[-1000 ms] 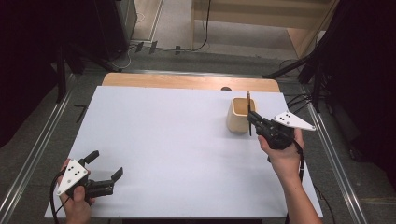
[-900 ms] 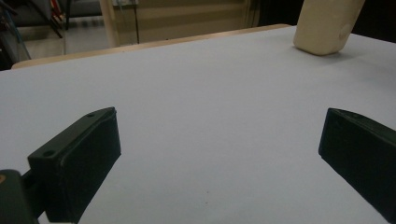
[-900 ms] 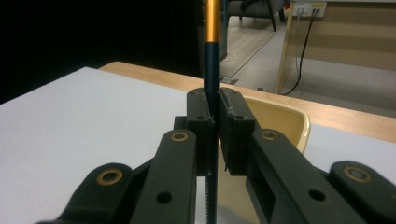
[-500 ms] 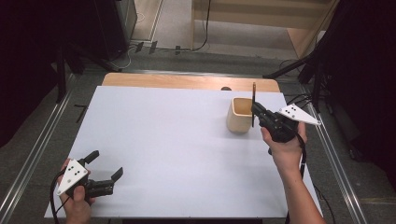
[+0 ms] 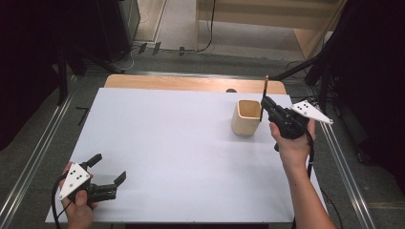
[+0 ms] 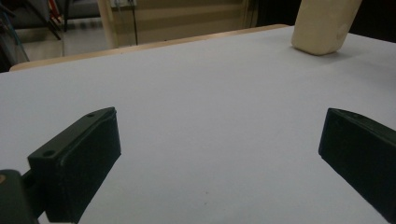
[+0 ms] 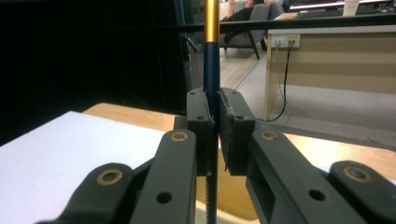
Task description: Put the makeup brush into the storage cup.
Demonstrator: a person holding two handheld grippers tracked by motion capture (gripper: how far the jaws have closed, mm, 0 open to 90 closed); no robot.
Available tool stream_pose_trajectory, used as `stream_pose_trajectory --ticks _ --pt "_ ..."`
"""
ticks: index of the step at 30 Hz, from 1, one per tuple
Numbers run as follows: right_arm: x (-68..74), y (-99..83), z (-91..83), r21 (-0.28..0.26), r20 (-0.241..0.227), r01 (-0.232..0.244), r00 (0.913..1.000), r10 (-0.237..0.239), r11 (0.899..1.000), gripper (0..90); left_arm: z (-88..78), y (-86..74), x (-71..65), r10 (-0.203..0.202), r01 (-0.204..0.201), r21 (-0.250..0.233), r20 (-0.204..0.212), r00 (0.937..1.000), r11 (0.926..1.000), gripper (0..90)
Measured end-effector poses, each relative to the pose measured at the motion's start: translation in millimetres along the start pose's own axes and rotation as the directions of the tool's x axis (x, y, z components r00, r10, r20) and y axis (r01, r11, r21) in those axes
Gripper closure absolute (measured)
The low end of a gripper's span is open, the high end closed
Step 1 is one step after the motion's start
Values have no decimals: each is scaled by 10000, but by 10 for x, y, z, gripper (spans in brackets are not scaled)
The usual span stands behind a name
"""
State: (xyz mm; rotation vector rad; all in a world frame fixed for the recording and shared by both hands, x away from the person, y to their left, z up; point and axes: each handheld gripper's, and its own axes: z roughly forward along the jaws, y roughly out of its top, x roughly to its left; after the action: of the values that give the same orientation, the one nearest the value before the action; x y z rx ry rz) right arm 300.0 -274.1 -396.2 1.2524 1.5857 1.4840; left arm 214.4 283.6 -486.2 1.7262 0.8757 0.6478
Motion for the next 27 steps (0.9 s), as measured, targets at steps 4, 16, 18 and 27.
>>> stream_pose_trajectory --ticks 4,16,18,27 --pt "-17 19 27 -206 36 -2 10000 3 9998 846 1 -1 2 1 -1 0 5 10000 10000 0" --pt "-88 -34 202 -743 205 310 9994 -296 9968 846 0 -2 4 -15 15 11 0 10000 10000 0" --pt "-103 -46 223 -841 245 392 9990 -373 9957 846 1 -3 5 -18 18 14 4 10000 10000 0" --pt "-154 -124 339 -807 132 359 9993 -349 9961 846 2 -4 10 -1 1 25 22 10000 10000 0"
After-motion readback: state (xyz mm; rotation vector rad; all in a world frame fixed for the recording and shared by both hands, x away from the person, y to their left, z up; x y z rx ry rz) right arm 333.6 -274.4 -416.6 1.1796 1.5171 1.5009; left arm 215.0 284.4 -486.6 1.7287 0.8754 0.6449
